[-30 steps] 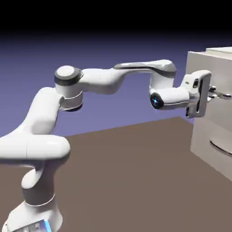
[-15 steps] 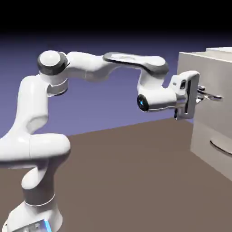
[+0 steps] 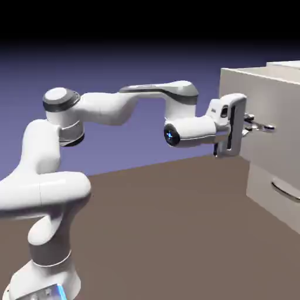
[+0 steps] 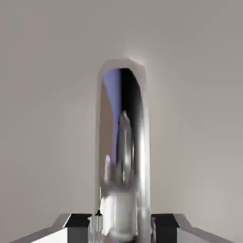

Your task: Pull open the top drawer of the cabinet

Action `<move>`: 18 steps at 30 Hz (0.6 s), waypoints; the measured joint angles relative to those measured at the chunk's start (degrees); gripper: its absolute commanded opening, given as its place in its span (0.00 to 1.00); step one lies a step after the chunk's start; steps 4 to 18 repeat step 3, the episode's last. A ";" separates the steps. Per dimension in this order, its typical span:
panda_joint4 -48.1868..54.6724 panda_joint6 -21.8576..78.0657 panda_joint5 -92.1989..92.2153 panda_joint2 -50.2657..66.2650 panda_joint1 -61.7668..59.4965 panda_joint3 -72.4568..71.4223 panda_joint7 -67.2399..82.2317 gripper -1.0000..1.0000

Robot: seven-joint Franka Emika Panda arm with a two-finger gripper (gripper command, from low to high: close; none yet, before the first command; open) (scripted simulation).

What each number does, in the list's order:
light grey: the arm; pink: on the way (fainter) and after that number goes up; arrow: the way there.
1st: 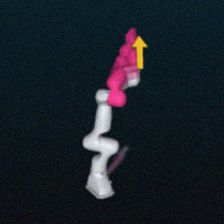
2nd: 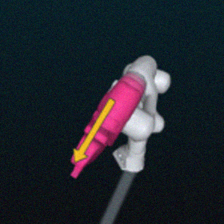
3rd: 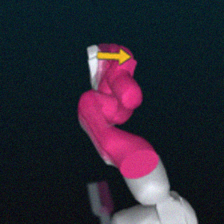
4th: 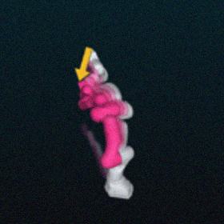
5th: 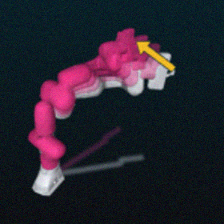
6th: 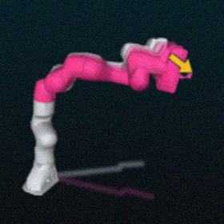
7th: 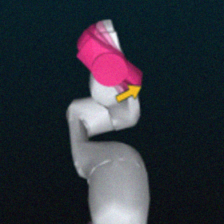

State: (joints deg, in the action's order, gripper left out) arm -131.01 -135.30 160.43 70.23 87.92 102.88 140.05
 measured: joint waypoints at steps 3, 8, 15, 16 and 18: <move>-2.04 0.36 -0.30 0.20 1.84 0.95 0.23 1.00; -2.04 0.36 -0.30 0.20 1.84 0.95 0.23 1.00; -2.04 0.36 -0.30 0.20 1.84 0.95 0.23 1.00; -2.04 0.36 -0.30 0.20 1.84 0.95 0.23 1.00; -2.04 0.36 -0.30 0.20 1.84 0.95 0.23 1.00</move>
